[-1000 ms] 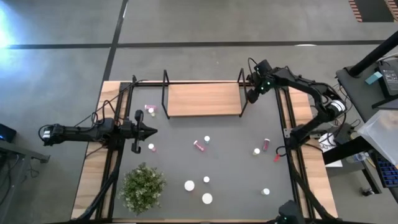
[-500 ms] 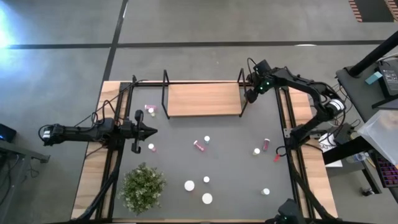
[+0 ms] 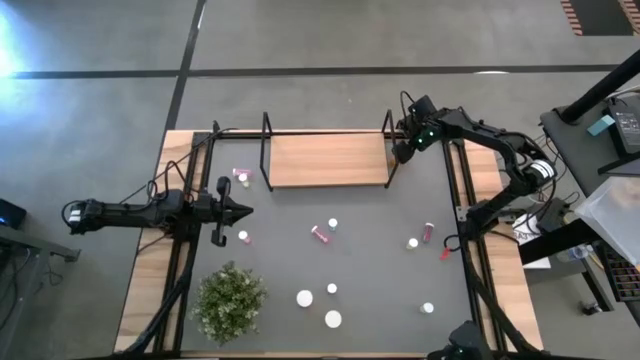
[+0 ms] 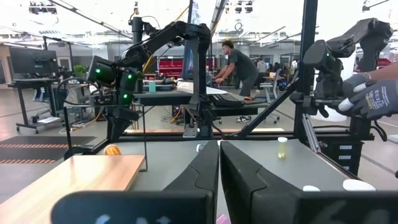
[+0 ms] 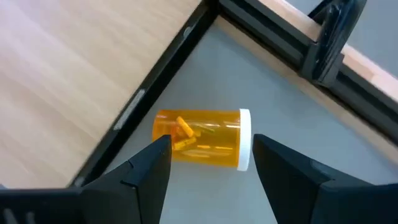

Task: Pick and place medicine bottles onto shelf by color
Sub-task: Put the top right orange pill bottle on the shelf

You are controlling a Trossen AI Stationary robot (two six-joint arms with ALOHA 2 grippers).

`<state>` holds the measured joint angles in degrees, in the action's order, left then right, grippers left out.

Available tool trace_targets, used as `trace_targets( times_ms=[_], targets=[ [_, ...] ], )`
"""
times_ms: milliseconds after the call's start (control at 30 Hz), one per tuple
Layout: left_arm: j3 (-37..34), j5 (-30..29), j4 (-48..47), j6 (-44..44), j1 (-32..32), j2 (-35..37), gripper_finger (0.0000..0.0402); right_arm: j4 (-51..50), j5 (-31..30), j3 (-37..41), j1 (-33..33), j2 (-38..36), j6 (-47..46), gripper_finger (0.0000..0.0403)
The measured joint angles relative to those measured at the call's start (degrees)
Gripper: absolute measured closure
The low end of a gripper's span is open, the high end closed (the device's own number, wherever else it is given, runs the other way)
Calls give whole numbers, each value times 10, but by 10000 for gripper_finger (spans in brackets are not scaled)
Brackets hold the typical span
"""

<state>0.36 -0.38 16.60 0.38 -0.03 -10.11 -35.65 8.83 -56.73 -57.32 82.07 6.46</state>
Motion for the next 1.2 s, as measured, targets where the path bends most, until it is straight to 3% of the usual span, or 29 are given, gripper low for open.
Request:
trace_targets(
  times_ms=[167,233,300,533,667,867,1200],
  targets=[
    [0,0,0,0,0,0,402,-9,0,0,-1,-13,90,188],
    [0,0,0,0,0,0,402,-9,0,0,-3,-15,78,188],
    [0,0,0,0,0,0,402,-11,-1,0,-7,-13,10,188],
    [0,0,0,0,0,0,402,12,-4,6,-5,-8,-368,188],
    [0,0,0,0,0,0,402,33,-3,9,-3,-8,-516,188],
    [0,0,0,0,0,0,402,30,-38,9,-3,-9,-579,188],
    [0,0,0,0,0,0,402,20,-51,33,17,-10,-796,188]
  ],
)
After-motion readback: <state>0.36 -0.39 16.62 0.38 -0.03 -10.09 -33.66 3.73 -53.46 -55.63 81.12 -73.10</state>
